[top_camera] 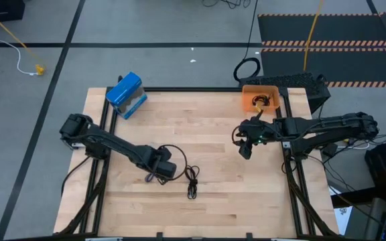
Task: Pick and place USB-C Cables
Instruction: Put the blue charger cable into the orange bin
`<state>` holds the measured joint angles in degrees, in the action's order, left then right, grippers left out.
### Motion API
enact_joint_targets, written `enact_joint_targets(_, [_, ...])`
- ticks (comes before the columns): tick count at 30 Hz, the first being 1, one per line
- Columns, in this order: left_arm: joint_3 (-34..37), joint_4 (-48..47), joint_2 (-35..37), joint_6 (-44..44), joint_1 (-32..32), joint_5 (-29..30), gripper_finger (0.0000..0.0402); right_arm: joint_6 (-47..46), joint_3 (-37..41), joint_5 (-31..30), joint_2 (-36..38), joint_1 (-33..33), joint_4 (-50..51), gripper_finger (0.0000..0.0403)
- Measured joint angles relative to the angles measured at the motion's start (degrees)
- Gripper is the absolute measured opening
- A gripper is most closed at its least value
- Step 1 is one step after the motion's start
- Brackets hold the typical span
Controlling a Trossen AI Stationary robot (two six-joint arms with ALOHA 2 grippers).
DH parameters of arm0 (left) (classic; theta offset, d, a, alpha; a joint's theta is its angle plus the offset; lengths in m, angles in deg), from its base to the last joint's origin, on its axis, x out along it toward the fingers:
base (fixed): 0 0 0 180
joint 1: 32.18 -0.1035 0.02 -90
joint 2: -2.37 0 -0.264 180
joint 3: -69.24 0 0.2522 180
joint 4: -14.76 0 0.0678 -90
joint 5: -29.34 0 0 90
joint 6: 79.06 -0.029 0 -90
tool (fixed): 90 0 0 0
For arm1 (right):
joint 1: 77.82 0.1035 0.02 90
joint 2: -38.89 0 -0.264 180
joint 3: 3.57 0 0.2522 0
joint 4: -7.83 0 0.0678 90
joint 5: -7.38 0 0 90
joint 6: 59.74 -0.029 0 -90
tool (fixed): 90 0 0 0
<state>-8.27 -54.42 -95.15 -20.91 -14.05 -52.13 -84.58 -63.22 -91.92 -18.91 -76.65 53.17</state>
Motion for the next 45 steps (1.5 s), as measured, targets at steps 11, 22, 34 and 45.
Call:
enact_joint_targets(11, [0.86,0.84,-3.7,0.7,0.54,-1.8,0.0171,0.0,-0.02,-2.86,-0.06,3.16,-1.4,0.0173])
enact_joint_targets(22, [6.01,6.5,-3.58,-1.75,0.55,-1.9,0.0164,3.87,-0.02,-2.91,-0.06,3.49,-4.36,0.0173])
enact_joint_targets(34, [6.01,7.84,-3.41,-14.02,-1.84,-3.16,0.0034,7.99,-0.05,-2.91,-0.06,3.49,-7.45,0.0173])
enact_joint_targets(45, [5.71,7.54,4.37,-26.61,-7.41,-4.03,0.0043,15.64,-0.07,-2.95,-0.07,3.38,-11.89,0.0173])
